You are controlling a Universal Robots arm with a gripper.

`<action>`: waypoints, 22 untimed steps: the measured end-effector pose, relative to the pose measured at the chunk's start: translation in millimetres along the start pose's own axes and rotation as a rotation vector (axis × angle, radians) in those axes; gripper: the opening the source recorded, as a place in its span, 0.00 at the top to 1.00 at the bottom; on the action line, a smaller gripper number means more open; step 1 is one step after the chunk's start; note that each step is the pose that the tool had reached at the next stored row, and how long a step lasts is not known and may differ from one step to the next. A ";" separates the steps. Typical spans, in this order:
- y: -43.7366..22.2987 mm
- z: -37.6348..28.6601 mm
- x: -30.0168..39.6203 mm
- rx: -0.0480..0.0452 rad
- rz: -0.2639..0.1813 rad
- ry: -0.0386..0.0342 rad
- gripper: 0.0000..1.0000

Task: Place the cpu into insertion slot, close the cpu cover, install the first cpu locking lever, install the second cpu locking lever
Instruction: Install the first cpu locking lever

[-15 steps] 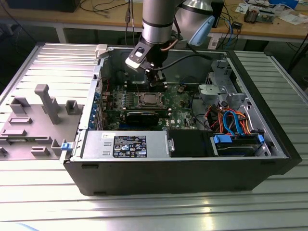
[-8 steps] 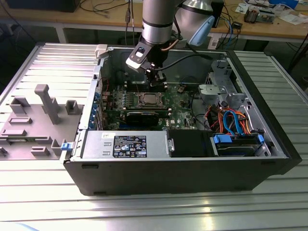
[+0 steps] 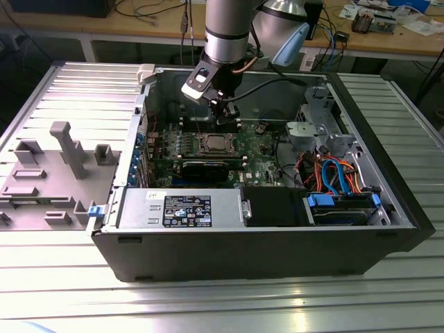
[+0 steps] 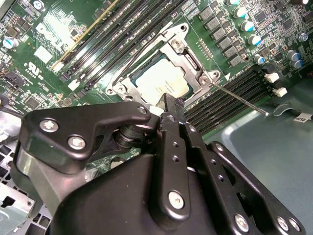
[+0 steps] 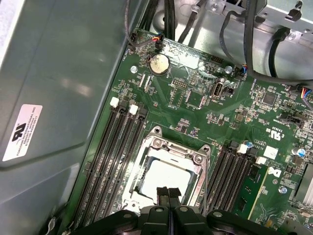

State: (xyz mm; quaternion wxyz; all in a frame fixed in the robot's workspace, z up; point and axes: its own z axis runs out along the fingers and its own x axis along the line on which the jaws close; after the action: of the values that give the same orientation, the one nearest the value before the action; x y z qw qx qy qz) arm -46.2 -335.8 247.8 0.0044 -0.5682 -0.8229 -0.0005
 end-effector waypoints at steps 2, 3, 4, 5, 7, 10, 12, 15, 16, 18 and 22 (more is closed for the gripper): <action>0.0 0.0 0.0 0.0001 -0.010 -0.0001 0.89; 0.0 0.0 0.0 0.0002 -0.016 -0.0001 0.89; 0.0 0.0 0.0 0.0002 -0.023 -0.0002 0.89; 0.0 0.0 0.0 0.0002 -0.028 -0.0002 0.89; 0.0 0.0 0.0 0.0003 -0.038 -0.0002 0.89; 0.0 0.0 0.0 0.0003 -0.038 -0.0003 0.89; 0.0 0.0 0.0 0.0003 -0.038 -0.0002 0.89; 0.0 0.0 0.0 0.0004 -0.054 -0.0003 0.89; 0.0 0.0 0.0 0.0005 -0.061 -0.0003 0.89; 0.0 0.0 0.0 0.0006 -0.079 -0.0004 0.89; 0.0 0.0 0.0 0.0009 -0.109 -0.0005 0.89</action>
State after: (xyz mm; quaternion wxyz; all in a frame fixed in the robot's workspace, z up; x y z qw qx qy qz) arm -46.2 -335.8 247.9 0.0044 -0.5226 -0.8526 -0.0002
